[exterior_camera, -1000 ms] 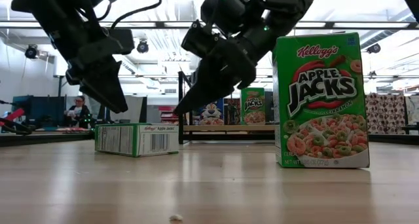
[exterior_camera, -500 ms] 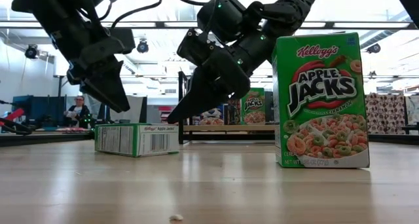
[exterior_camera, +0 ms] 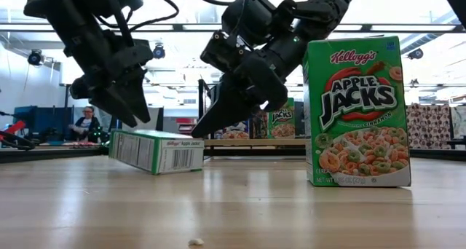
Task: Stack cereal on shelf
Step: Put the left green cereal box aligned with the other green cereal box on the shelf
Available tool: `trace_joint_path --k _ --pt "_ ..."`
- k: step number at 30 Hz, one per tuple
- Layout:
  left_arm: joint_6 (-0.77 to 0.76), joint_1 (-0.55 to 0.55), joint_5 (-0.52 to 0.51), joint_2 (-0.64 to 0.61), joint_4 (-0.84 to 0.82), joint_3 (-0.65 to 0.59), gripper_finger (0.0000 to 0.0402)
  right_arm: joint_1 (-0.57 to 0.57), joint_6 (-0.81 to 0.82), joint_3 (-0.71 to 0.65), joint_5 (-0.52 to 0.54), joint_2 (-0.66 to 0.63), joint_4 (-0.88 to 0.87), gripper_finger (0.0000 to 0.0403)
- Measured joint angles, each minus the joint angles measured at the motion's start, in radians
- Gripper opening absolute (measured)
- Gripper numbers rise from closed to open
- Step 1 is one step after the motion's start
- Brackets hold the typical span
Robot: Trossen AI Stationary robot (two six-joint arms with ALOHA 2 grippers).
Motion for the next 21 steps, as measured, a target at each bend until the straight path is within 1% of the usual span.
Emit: trace_joint_path --k 7,12,16,17,21 --pt "-0.006 0.004 0.007 -0.036 -0.002 -0.001 0.0206 0.004 -0.007 -0.012 -0.001 0.0 -0.004 0.0009" --pt "-0.03 0.005 0.025 -0.122 -0.002 -0.001 0.0206 0.006 -0.013 -0.03 -0.005 0.0 -0.007 0.0009" --pt "-0.071 0.006 0.033 -0.206 -0.001 -0.001 0.0206 0.005 -0.019 -0.044 0.005 0.01 -0.041 0.0009" --pt "-0.082 0.006 0.04 -0.224 -0.001 -0.001 0.0207 0.005 -0.02 -0.049 0.018 0.008 -0.021 0.0009" --pt "-0.103 0.007 0.068 -0.275 0.02 -0.001 0.022 0.006 -0.026 -0.052 0.009 0.009 -0.017 0.0009"
